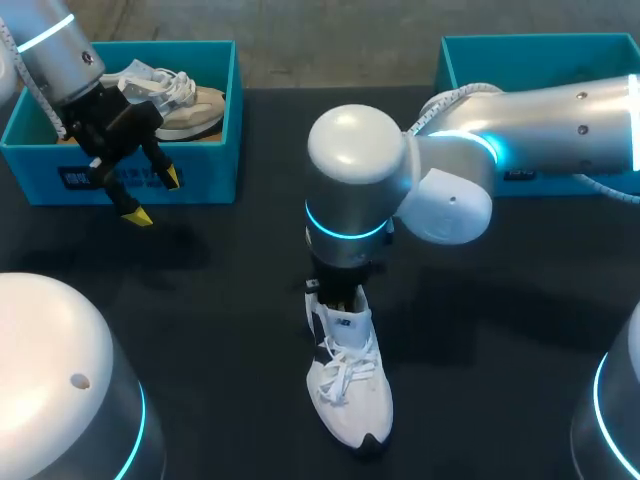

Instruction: Take the shoe out of the shoebox, open the shoe tongue, remove and reinsert the insole, then place the shoe into the shoebox

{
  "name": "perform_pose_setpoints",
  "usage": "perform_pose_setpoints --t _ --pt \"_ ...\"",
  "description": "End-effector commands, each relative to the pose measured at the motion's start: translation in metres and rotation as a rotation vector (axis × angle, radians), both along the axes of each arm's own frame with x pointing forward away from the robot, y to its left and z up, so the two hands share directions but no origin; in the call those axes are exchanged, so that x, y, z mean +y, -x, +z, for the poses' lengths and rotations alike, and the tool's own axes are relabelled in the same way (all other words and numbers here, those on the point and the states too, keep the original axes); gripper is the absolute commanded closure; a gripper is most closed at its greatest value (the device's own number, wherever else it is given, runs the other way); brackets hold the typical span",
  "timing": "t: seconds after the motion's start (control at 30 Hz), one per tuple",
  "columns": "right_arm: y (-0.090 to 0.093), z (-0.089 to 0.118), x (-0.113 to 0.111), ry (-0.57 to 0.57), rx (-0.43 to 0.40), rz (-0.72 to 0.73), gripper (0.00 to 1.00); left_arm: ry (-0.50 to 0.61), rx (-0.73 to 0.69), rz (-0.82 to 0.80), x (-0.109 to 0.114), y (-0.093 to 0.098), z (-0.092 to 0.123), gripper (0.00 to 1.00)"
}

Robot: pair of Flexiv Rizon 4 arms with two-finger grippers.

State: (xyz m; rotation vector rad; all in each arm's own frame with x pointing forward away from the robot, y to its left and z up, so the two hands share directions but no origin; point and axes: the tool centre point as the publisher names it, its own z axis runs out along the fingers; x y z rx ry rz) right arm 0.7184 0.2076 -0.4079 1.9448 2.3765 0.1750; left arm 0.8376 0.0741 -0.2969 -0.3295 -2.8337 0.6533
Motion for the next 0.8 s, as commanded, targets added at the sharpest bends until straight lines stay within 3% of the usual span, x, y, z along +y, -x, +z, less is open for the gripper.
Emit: perform_pose_setpoints --t 0.03,0.2,0.4,0.8 --pt "0.025 -0.014 0.0 0.01 -0.007 -0.013 1.0 0.001 0.0 -0.001 0.001 0.0 -0.001 0.0" --pt "0.031 0.004 -0.002 0.031 -0.03 -0.024 1.0 0.001 0.0 -0.001 0.001 0.0 -0.001 0.0" --pt "0.024 0.024 -0.003 0.057 -0.066 -0.008 1.0 0.001 0.0 -0.001 0.001 0.0 -0.001 0.0" --pt "0.011 0.033 -0.01 0.035 -0.026 -0.015 1.0 0.001 0.0 -0.001 0.001 0.0 -0.001 0.0"
